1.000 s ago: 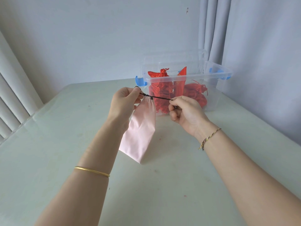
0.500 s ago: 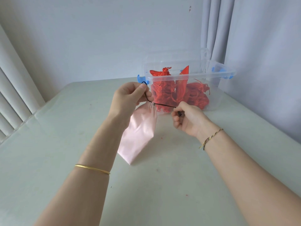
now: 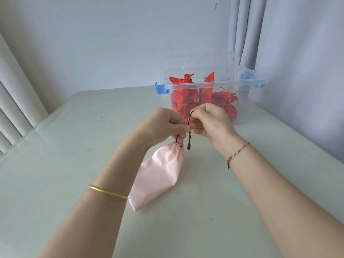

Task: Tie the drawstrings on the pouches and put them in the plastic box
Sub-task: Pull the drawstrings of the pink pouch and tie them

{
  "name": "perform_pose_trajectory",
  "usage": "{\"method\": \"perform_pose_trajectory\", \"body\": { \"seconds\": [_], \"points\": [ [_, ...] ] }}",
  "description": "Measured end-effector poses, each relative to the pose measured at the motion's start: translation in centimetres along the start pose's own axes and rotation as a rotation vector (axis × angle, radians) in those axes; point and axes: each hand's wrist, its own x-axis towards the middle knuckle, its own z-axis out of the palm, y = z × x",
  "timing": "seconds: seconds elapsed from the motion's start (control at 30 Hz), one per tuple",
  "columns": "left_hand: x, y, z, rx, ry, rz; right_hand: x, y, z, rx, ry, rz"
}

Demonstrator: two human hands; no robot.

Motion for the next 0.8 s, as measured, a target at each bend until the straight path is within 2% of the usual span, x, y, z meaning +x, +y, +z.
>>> {"method": "perform_pose_trajectory", "body": {
  "seconds": [0.13, 0.3, 0.57, 0.7, 0.8],
  "points": [
    [-0.1, 0.1, 0.2, 0.005, 0.006, -0.037, -0.1, 0.1, -0.1, -0.115, 0.018, -0.082],
    [0.0, -0.2, 0.5, -0.042, 0.142, -0.09, 0.0, -0.1, -0.3, -0.059, 0.107, 0.02],
    [0.4, -0.7, 0.2, -0.049, 0.202, -0.116, -0.8, -0.1, 1.0, -0.057, -0.135, 0.1],
    [0.4, -0.7, 0.2, -0.077, 0.236, -0.127, -0.5, 0.1, 0.8, -0.008, -0.109, 0.099],
    [0.4, -0.8, 0.3, -0.112, 0.265, -0.121, -0.3, 0.6, 0.6, -0.085, -0.097, 0.032]
  ]
}}
